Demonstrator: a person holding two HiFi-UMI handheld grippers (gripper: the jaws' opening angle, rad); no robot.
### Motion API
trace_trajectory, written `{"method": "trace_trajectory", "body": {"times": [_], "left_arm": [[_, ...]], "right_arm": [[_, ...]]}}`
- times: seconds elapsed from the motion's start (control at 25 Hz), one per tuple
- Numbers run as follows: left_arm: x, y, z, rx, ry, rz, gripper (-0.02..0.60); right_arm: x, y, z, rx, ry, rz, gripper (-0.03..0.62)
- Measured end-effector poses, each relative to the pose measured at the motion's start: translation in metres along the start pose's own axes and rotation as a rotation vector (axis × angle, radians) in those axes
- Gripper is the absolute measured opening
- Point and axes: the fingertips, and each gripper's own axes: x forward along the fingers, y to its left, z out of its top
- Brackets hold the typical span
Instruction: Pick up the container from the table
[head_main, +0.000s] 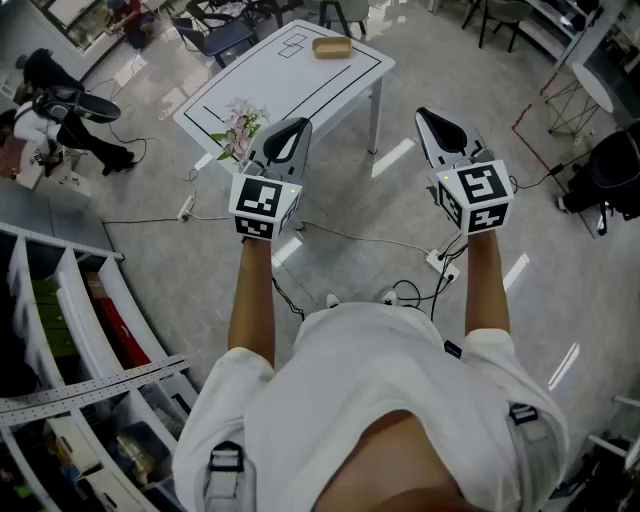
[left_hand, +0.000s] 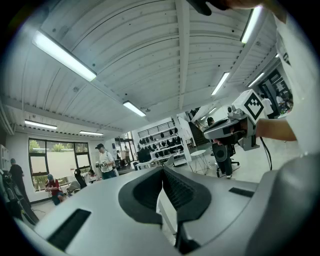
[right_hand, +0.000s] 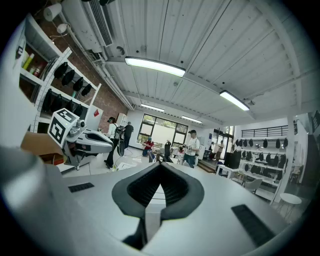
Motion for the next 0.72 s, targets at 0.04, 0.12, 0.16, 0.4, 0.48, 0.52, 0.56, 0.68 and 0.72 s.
{"method": "trace_trajectory", "body": {"times": [0.04,0.12,0.16,0.4,0.48,0.52,0.56,0.68,0.72], "left_arm": [[0.001,-0.001,0.001,-0.001,-0.001,0.0,0.018],[0.005,-0.004,0.002,-0.001,-0.002,0.002,0.018],[0.007,-0.005,0.003,-0.001,-0.001,0.004,0.018],[0.026,-0.026,0.003,0.001,0.014,0.019,0.018],[0.038,-0.034,0.005,-0.001,0.017,0.028,0.018],[0.044,-0.038,0.005,-0.008,0.02,0.036,0.018],[0.05,-0.042,0.005,-0.018,0.022,0.047,0.018],[0.067,-0.051,0.006,-0.046,0.031,0.078,0.018],[0.072,-0.053,0.005,-0.053,0.034,0.088,0.018]], "right_arm": [[0.0,-0.002,0.0,-0.007,-0.001,-0.003,0.014],[0.0,-0.008,0.0,-0.008,-0.008,-0.007,0.014],[0.0,-0.012,0.0,0.003,-0.015,-0.006,0.015],[-0.004,-0.04,-0.016,0.096,-0.053,0.067,0.015],[-0.002,-0.052,-0.024,0.057,-0.04,0.091,0.014],[-0.002,-0.058,-0.028,0.043,-0.032,0.102,0.014],[-0.002,-0.065,-0.032,0.036,-0.026,0.114,0.014],[-0.002,-0.087,-0.043,0.036,-0.021,0.145,0.014],[0.0,-0.095,-0.045,0.035,-0.021,0.152,0.014]]}}
